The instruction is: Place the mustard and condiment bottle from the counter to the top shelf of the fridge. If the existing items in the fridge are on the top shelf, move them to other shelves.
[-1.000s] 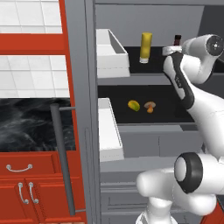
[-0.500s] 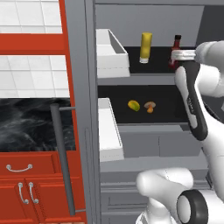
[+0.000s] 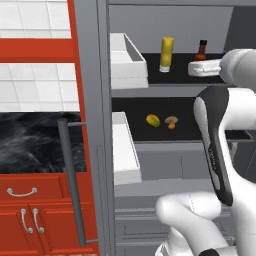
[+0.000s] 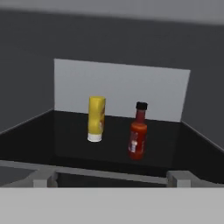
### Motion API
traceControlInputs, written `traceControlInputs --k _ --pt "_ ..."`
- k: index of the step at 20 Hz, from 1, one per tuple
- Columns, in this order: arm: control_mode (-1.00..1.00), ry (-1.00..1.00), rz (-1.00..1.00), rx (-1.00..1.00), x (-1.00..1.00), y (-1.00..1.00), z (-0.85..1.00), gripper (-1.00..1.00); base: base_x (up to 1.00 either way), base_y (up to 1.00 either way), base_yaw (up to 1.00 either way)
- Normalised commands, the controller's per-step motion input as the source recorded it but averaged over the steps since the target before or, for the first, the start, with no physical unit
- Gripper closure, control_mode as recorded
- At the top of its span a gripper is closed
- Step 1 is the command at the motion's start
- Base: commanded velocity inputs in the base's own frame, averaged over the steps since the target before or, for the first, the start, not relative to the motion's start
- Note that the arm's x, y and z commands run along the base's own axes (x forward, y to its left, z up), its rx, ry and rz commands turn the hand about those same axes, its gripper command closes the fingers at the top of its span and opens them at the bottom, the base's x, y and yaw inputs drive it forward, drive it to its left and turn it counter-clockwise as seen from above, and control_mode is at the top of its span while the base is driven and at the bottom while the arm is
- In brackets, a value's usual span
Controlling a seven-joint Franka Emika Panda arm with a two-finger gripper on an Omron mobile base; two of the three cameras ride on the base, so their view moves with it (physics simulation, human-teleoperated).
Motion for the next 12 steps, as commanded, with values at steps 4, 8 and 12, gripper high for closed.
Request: traceControlInputs --k 4,8,12 --pt "-1.0 0.04 0.0 -0.01 -1.0 0.23 0.01 -1.0 0.0 0.0 0.0" --pt "-1.0 0.0 0.0 0.0 -1.0 0.0 -0.18 -1.0 0.0 0.0 0.0" --pt "-1.0 -0.09 -0.02 0.02 -0.74 -0.09 -0.24 -1.0 0.0 0.0 0.0"
